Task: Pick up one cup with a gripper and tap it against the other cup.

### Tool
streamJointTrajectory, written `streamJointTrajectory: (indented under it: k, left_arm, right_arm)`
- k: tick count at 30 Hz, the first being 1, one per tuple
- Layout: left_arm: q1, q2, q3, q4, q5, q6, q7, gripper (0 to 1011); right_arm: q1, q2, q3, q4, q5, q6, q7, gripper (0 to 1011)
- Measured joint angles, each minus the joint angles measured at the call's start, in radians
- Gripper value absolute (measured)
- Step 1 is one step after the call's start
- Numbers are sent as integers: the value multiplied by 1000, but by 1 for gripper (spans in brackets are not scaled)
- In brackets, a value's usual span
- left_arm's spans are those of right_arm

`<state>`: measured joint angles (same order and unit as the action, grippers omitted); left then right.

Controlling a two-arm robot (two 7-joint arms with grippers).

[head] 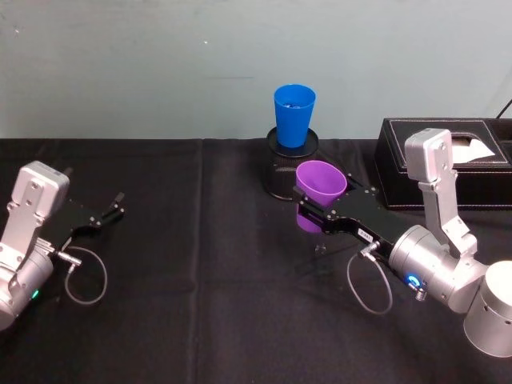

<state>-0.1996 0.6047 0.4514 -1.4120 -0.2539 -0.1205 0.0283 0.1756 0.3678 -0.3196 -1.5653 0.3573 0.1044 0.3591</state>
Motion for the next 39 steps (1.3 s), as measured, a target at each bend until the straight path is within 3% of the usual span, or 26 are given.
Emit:
streamJointTrajectory:
  k: [39]
  left_arm:
    - [0, 0, 0, 0, 0, 0, 0, 1000]
  right_arm:
    - [0, 0, 0, 0, 0, 0, 0, 718]
